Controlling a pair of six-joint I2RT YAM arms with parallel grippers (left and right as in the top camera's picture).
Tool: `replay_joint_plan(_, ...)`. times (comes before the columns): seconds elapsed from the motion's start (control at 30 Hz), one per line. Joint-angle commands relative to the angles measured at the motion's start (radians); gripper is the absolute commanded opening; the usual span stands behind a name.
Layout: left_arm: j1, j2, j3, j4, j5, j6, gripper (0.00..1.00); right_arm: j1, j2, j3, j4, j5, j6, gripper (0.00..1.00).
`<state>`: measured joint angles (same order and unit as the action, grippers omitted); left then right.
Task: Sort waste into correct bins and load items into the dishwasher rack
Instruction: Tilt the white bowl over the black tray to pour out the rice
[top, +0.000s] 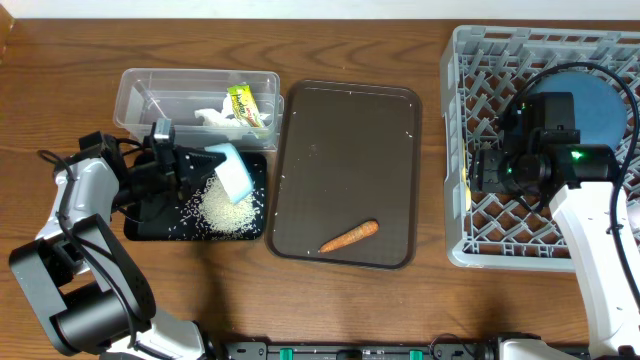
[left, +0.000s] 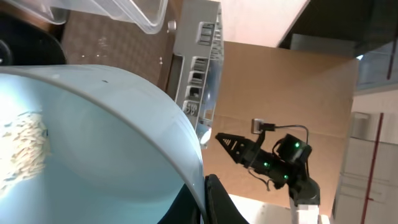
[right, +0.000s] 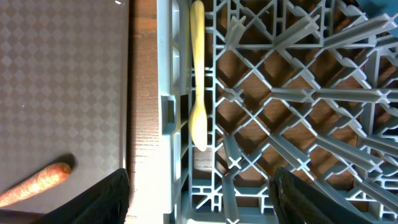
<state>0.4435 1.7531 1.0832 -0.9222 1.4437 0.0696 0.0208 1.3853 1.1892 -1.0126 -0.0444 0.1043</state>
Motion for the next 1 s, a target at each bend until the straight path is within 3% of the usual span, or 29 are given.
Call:
replay_joint_plan(0.0,0.006,-0.014,0.002,-0.007,0.128,0.078,0.06,-0.008,-0.004,0.007,-0.002,0.011,-0.008,0.72)
replay_joint_plan(0.13,0.006,-0.013,0.002,0.025,0.055,0.035,0.06,-0.008,-0.004,0.007,-0.001,0.011,-0.008,0.72)
replay_joint_plan(0.23,0.004,-0.013,0.002,0.011,0.13,0.037,0.06,-0.008,-0.004,0.007,0.0,0.011,-0.008,0.72)
replay_joint_plan(0.53,0.005,-0.016,0.003,0.047,0.129,0.042,0.06,-0.008,-0.004,0.007,-0.002,0.011,-0.008,0.72)
replay_joint_plan(0.67,0.016,-0.015,0.002,0.056,0.016,-0.02,0.06,-0.008,-0.004,0.007,0.0,0.011,-0.008,0.72)
replay_joint_plan(0.77,0.015,-0.016,0.002,0.049,0.116,0.041,0.06,-0.008,-0.004,0.007,-0.002,0.011,-0.008,0.72)
replay_joint_plan(0.83,0.018,-0.016,0.003,0.062,0.103,0.087,0.06,-0.008,-0.004,0.007,-0.001,0.011,-0.008,0.72)
replay_joint_plan(0.9,0.026,-0.015,0.002,0.071,0.007,0.024,0.06,-0.008,-0.004,0.007,0.0,0.011,-0.008,0.72)
replay_joint_plan(0.97,0.026,-0.015,0.002,0.056,0.068,0.026,0.06,-0.008,-0.004,0.007,-0.001,0.011,-0.008,0.72)
